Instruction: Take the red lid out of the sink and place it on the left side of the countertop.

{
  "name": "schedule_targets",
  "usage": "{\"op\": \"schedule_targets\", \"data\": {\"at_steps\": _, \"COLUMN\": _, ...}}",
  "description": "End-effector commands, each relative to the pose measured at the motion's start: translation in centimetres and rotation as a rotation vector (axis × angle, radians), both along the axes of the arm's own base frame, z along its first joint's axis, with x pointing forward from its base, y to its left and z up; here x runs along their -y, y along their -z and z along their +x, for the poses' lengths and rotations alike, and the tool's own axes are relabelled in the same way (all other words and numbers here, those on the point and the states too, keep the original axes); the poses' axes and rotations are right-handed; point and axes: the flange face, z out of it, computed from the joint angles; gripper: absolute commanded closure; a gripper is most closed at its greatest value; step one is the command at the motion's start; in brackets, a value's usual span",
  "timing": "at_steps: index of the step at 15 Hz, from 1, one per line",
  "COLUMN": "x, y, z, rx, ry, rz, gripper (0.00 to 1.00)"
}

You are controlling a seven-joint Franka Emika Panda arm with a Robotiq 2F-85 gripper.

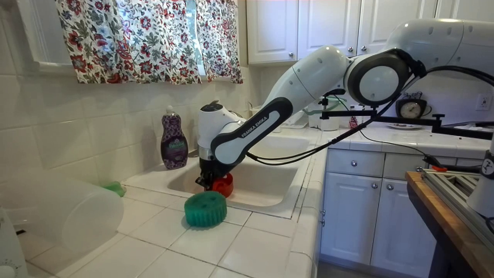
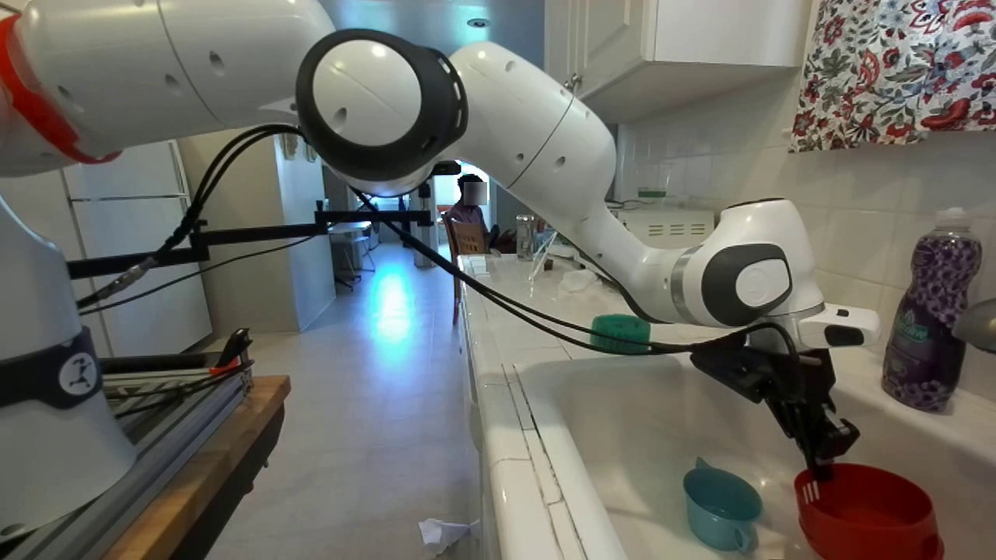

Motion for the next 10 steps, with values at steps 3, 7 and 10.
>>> {"op": "schedule_targets", "data": {"at_steps": 3, "x": -0.9, "y": -2.5, "z": -2.2, "rx": 0.047, "ry": -0.044, "rz": 0.101, "gripper": 0.99}}
{"op": "schedule_targets", "data": {"at_steps": 7, "x": -0.7, "y": -3.3, "z": -4.2, "rx": 0.051, "ry": -0.044, "rz": 0.142, "gripper": 0.99}}
{"op": "schedule_targets", "data": {"at_steps": 10, "x": -0.4, "y": -2.7, "z": -3.3, "rx": 0.061, "ry": -0.025, "rz": 0.122, "gripper": 0.97}}
